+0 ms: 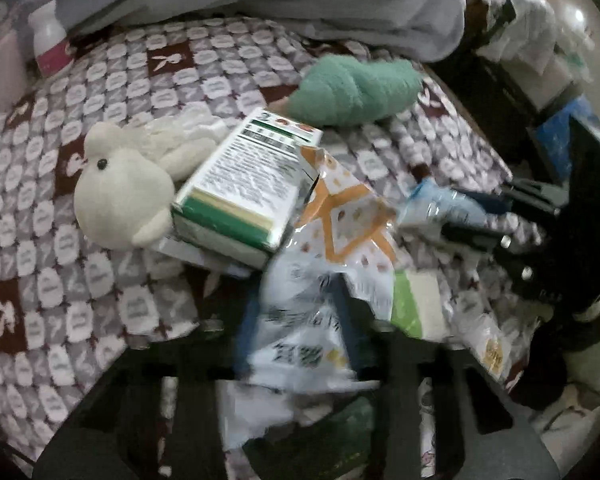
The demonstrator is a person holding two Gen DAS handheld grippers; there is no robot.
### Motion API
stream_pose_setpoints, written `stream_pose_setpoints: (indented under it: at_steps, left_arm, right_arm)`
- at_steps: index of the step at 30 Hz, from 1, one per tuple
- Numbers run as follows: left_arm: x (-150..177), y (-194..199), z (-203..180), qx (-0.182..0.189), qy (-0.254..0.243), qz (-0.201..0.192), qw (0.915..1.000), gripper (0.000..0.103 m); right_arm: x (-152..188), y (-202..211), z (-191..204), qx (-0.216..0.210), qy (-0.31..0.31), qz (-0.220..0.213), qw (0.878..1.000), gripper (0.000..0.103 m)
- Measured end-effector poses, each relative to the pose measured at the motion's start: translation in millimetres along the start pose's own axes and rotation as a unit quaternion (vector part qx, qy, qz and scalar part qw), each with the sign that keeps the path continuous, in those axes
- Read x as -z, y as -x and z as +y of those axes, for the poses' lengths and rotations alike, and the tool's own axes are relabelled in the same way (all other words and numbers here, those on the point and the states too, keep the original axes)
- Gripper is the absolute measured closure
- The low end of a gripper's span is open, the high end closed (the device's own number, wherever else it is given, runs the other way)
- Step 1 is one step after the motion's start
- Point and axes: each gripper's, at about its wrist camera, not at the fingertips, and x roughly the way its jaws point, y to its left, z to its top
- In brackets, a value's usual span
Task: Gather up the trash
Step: 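Grasp the orange-patterned snack bag with the left gripper while the right grasps the light blue packet, then carry both bags over the white bucket and open both grippers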
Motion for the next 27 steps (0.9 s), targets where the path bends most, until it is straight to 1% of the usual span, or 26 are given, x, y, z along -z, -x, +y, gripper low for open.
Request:
stream_pose_setpoints:
  at_steps: [2, 5, 10, 14, 15, 17, 19, 23, 24, 26, 27]
  left_arm:
    - [0, 9, -8, -0.009, 0.001, -0.011, 0.9999, 0.089]
    - [-4, 27, -16, 0.003, 0.009, -0.030, 0.9995, 0.097]
    - [-10, 49, -34, 0.002, 0.016, -0.061, 0.9980, 0.098]
    - [-13, 58, -57, -0.004, 0.002, -0.076, 0.9971, 0.099]
    - [-15, 56, -63, -0.013, -0.005, -0.073, 0.9973, 0.099]
    - [-16, 51, -67, -0.018, -0.008, -0.060, 0.9980, 0.098]
    - [-17, 41, -63, -0.024, 0.014, -0.051, 0.9983, 0.098]
    - [-15, 22, -57, -0.011, 0.042, -0.033, 0.9985, 0.097]
    - [-15, 18, -57, -0.007, 0.047, -0.031, 0.9984, 0.095]
    - [-16, 7, -57, 0.004, 0.062, -0.024, 0.9978, 0.083]
    - [-17, 2, -58, 0.008, 0.070, -0.020, 0.9973, 0.080]
  right_arm:
    - [3, 6, -6, 0.003, -0.013, -0.007, 1.000, 0.070]
    - [8, 18, -13, 0.007, -0.031, -0.020, 0.999, 0.070]
    - [15, 45, -21, 0.016, -0.046, -0.049, 0.998, 0.071]
    - [21, 65, -29, 0.025, -0.060, -0.067, 0.996, 0.071]
    - [22, 69, -31, 0.026, -0.062, -0.070, 0.995, 0.071]
    - [26, 76, -35, 0.030, -0.067, -0.073, 0.995, 0.071]
    - [31, 83, -39, 0.034, -0.071, -0.078, 0.994, 0.071]
    - [39, 93, -44, 0.037, -0.080, -0.087, 0.992, 0.071]
    - [41, 95, -45, 0.037, -0.083, -0.089, 0.992, 0.071]
    - [44, 96, -48, 0.037, -0.089, -0.089, 0.991, 0.071]
    - [46, 96, -49, 0.038, -0.092, -0.089, 0.991, 0.071]
